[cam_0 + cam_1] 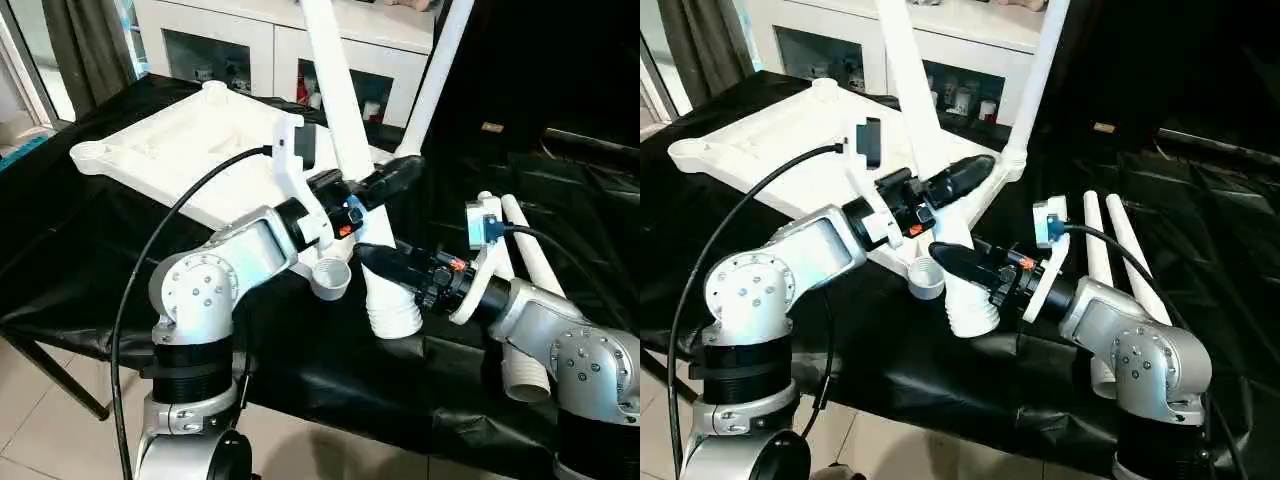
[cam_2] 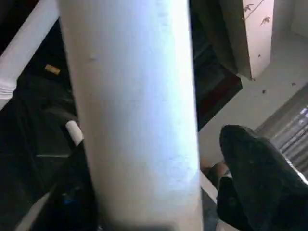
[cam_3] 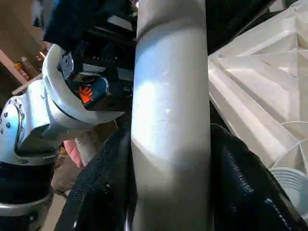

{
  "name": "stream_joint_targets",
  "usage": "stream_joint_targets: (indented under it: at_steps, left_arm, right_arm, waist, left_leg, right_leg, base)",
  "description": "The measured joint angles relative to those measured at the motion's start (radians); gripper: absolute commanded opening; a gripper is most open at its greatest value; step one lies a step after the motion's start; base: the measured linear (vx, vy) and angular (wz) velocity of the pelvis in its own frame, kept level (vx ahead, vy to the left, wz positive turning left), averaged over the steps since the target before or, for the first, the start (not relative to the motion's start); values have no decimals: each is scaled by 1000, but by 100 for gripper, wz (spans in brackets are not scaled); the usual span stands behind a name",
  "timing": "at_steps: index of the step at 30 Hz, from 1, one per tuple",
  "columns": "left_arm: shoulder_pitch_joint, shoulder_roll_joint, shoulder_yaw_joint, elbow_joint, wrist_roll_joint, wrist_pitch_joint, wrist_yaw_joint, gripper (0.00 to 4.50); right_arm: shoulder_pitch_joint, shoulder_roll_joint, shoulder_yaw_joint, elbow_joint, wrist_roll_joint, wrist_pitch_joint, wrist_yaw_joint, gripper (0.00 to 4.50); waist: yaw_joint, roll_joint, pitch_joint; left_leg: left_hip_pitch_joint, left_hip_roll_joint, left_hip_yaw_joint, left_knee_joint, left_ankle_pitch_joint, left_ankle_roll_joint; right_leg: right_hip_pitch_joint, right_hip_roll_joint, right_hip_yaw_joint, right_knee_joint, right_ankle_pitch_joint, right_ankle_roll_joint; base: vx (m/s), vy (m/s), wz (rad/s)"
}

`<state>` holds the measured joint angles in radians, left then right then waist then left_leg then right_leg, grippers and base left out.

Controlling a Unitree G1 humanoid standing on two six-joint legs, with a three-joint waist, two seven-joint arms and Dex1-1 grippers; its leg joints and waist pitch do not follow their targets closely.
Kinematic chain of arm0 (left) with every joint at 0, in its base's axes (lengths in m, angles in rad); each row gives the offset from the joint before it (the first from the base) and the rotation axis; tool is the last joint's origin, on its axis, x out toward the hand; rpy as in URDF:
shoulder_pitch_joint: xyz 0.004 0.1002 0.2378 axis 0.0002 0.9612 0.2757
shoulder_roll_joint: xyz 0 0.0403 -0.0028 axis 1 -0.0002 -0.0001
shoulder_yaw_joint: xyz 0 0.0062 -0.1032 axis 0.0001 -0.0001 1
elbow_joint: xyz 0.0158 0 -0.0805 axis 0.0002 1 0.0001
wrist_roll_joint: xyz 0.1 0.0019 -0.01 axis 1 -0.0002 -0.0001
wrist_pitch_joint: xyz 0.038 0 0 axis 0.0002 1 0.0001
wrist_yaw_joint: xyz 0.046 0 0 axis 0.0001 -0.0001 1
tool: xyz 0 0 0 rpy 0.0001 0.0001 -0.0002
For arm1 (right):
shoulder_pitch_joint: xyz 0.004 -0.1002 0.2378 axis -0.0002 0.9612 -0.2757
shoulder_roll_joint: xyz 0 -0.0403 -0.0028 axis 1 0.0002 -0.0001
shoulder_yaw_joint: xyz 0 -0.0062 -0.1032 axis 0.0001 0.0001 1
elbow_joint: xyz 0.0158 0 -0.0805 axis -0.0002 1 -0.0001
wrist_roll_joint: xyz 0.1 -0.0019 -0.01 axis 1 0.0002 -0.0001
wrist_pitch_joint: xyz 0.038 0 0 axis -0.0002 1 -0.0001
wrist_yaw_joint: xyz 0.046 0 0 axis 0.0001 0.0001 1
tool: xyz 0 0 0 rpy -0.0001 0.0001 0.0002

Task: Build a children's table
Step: Pick table leg

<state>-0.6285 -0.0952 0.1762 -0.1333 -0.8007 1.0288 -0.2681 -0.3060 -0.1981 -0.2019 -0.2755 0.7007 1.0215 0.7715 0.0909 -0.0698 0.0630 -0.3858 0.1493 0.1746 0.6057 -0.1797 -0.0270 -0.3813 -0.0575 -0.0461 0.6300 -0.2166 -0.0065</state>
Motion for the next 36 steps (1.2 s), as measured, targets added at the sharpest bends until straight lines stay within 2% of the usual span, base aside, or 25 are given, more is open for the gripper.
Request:
stream_joint_targets:
  at_steps: [2, 5, 7, 9, 18, 23, 24, 26, 30, 31, 33, 36]
  left_arm:
    - [0, 0, 7, 2, -12, 5, 0, 335]
    - [-1, 1, 14, 2, -12, 8, 6, 327]
    - [-1, 1, 14, 2, -12, 9, 10, 289]
    - [-1, 4, 14, 5, -12, 9, 13, 286]
    - [-6, 9, 23, 31, -26, 17, 26, 210]
    - [-25, 30, 14, 39, -20, 16, 27, 194]
    - [-26, 33, 9, 41, -16, 16, 27, 193]
    - [-31, 40, 0, 44, -6, 15, 29, 191]
    - [-50, 58, -21, 51, 42, -12, 44, 191]
    - [-52, 70, -29, 51, 58, -25, 45, 190]
    - [-54, 91, -48, 51, 90, -36, 50, 190]
    - [-64, 138, -111, 51, 170, -58, 70, 190]
  right_arm:
    - [0, -3, 4, 0, 2, -6, 0, 187]
    - [0, -3, 6, 0, 4, -10, 0, 187]
    - [0, -3, 9, 0, 4, -11, -3, 187]
    - [0, -6, 12, 0, 5, -14, -4, 187]
    - [0, -7, 16, 3, 12, -38, -30, 187]
    - [3, -8, 33, 3, 7, -76, -44, 187]
    - [5, -8, 35, 3, 3, -80, -45, 222]
    - [11, -10, 44, 3, -2, -89, -50, 257]
    - [22, -21, 62, 2, -21, -91, -68, 265]
    - [22, -23, 71, 2, -35, -95, -80, 300]
    - [15, -23, 90, 3, -67, -98, -117, 300]
    - [-44, -42, 166, 11, -146, -92, -198, 303]
  waist:
    - [0, 0, 0]
    - [-1, 0, 0]
    - [-1, 0, 0]
    - [0, 0, 0]
    - [0, 1, 1]
    - [-1, 3, 1]
    - [0, 4, 2]
    - [0, 5, 2]
    - [0, 6, 3]
    - [-1, 8, 4]
    - [-3, 9, 4]
    - [-4, 11, 5]
  left_leg:
    - [0, 0, 0, 0, 0, 0]
    - [0, 0, 0, 0, 0, 0]
    - [0, 0, 0, 0, 0, 0]
    - [0, 0, 0, 0, 0, 0]
    - [0, 0, 0, -1, 0, 0]
    - [0, 0, 0, -1, 0, 0]
    - [0, 0, 0, -1, 0, 0]
    - [0, 0, 0, -1, 0, 0]
    - [0, 0, 0, -1, 0, 0]
    - [0, 0, 0, -1, 0, 0]
    - [1, 0, 0, -1, 0, -1]
    - [1, 0, 0, -2, 2, -3]
  right_leg:
    - [0, 0, 0, 0, 0, 0]
    - [0, 0, 0, 0, 0, 0]
    - [0, 0, 0, 0, 0, 0]
    - [0, 0, 0, 0, 0, 0]
    - [0, 0, 0, 0, 0, 0]
    - [0, 0, 0, 0, 0, 0]
    - [0, 0, 0, 0, 0, 0]
    - [0, 0, 0, 0, 0, 0]
    - [0, 0, 0, 0, 0, 0]
    - [0, 0, 0, 0, 0, 0]
    - [0, 0, 0, 0, 0, 0]
    - [-1, 0, 0, 0, 2, 1]
  base:
    - [0, 0, 0]
    - [0, 0, 0]
    - [0, 0, 0]
    - [0, 0, 0]
    - [0, 0, 0]
    - [0, 0, 0]
    - [0, 0, 0]
    - [0, 0, 0]
    - [0, 0, 0]
    - [0, 0, 0]
    - [0, 0, 0]
    - [0, 0, 0]
